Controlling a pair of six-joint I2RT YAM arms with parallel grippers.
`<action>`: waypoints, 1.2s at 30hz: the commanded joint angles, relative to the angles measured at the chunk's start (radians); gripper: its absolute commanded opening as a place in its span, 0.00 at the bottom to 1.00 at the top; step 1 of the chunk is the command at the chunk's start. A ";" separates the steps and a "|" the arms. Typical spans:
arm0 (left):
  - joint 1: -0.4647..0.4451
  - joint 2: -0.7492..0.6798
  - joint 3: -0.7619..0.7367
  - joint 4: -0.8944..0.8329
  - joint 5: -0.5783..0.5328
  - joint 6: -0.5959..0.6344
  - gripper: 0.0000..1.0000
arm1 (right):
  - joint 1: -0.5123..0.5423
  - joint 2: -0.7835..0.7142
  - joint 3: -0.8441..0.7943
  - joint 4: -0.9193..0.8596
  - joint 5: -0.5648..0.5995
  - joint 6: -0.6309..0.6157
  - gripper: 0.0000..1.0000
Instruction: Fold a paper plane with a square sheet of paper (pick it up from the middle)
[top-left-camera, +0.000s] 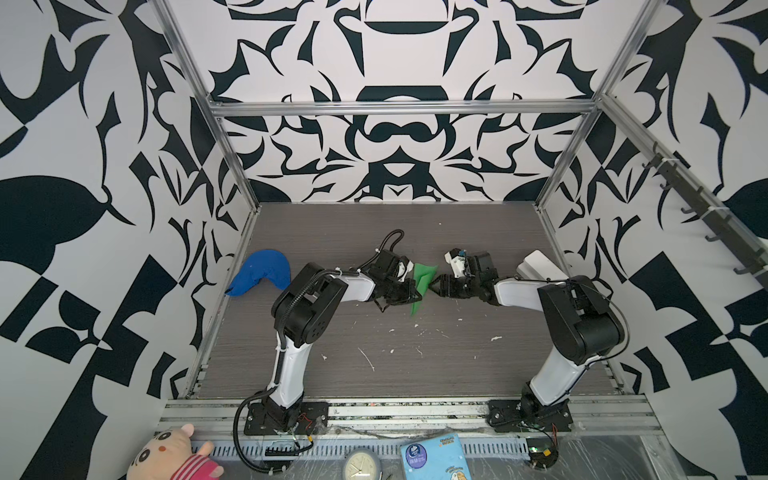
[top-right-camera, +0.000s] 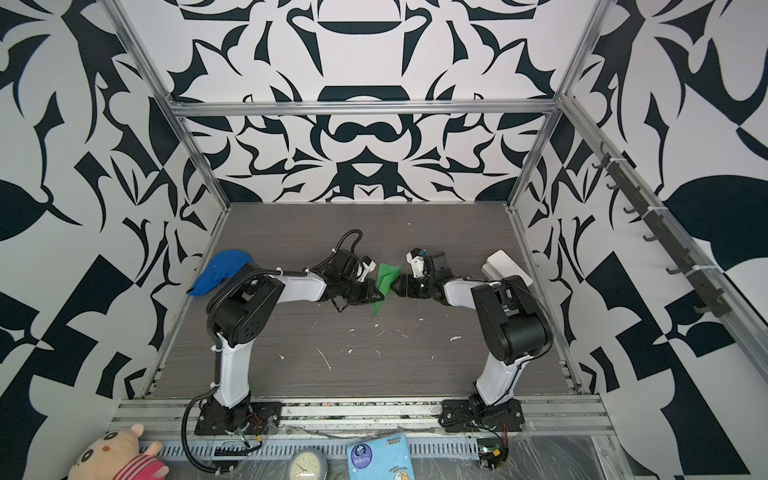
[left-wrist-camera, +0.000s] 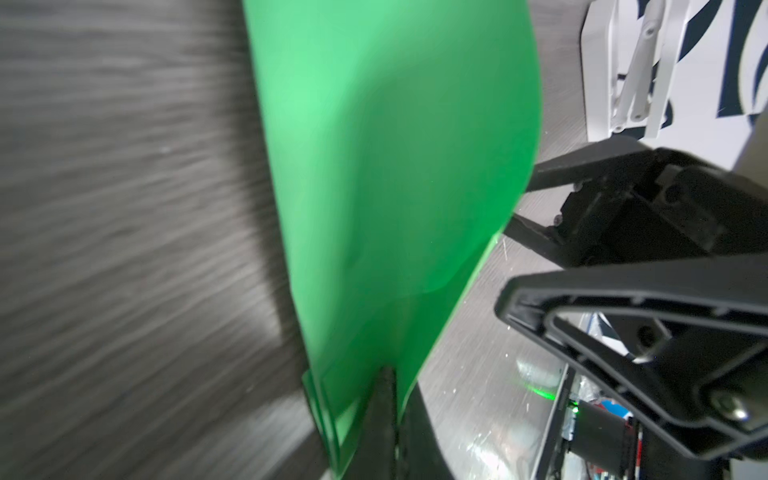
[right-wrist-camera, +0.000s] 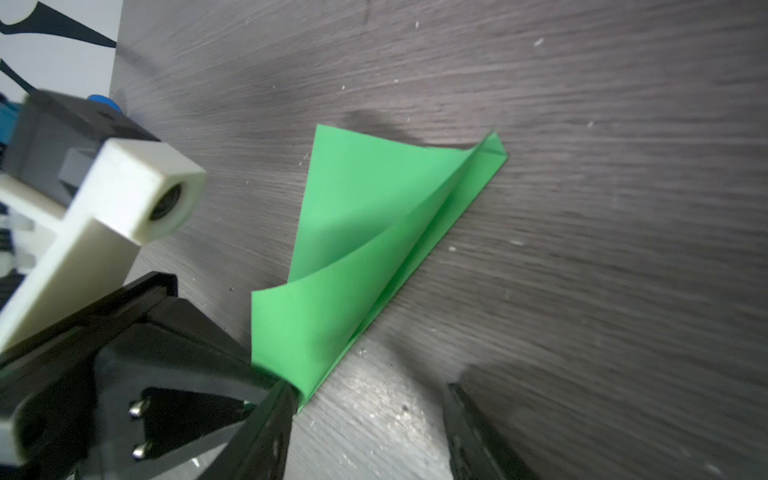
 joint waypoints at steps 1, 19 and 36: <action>0.013 -0.033 -0.040 0.100 0.028 -0.044 0.05 | 0.004 -0.033 0.018 0.004 -0.046 -0.030 0.62; 0.033 -0.044 -0.085 0.150 0.026 -0.090 0.04 | 0.023 -0.012 0.073 -0.030 -0.021 -0.039 0.62; 0.047 0.009 -0.041 0.091 0.082 -0.161 0.04 | 0.036 0.047 0.148 -0.065 -0.013 -0.059 0.58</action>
